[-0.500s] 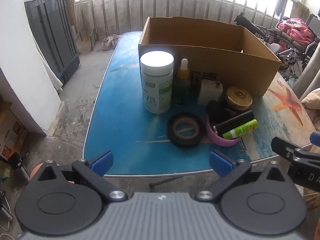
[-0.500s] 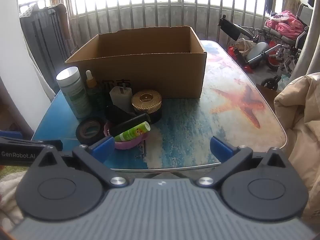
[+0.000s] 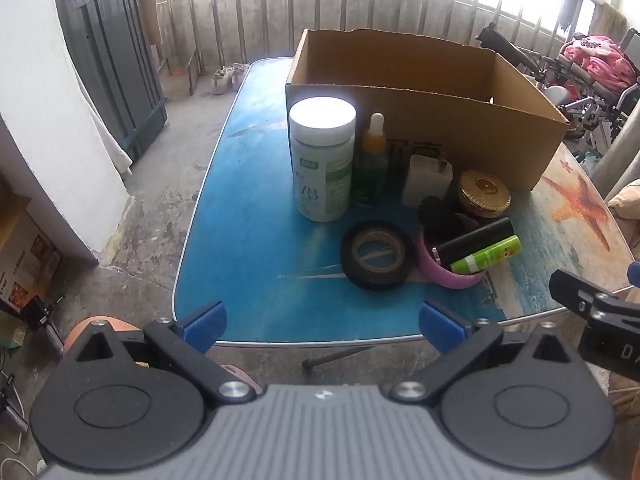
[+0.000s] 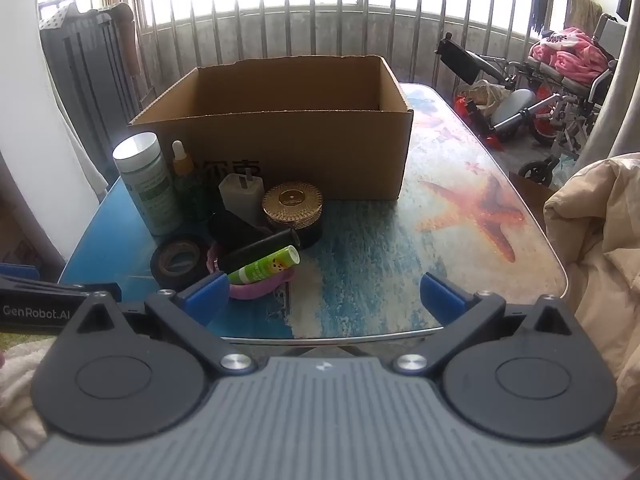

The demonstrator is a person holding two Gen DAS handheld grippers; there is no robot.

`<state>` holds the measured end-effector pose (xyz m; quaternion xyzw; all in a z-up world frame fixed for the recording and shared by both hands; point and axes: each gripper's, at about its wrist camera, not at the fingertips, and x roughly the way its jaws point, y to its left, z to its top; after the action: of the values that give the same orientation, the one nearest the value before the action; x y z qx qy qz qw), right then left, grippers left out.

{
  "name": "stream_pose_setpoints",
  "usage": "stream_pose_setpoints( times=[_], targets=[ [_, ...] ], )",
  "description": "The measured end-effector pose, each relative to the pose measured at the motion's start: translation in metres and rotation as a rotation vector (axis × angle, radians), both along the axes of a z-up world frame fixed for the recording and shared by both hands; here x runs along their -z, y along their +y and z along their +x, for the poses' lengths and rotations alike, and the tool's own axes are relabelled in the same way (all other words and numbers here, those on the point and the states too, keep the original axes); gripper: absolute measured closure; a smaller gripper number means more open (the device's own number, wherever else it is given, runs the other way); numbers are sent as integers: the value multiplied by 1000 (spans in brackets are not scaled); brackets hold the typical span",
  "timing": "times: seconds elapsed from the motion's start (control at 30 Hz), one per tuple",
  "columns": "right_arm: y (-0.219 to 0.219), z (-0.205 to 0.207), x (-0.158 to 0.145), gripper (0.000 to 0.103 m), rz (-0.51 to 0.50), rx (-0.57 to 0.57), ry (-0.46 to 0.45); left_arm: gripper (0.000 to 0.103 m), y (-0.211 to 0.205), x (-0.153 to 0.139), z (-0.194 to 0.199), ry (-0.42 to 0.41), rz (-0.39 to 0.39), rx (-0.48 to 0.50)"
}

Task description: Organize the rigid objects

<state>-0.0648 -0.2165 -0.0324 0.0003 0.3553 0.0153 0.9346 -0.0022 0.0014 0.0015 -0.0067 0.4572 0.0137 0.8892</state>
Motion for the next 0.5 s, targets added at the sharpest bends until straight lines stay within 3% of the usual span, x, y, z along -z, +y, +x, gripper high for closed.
stream_pose_setpoints(
  times=[0.5],
  targets=[
    [-1,3,0,1,8,-1,7,1,0,3,3,7,9,0]
  ],
)
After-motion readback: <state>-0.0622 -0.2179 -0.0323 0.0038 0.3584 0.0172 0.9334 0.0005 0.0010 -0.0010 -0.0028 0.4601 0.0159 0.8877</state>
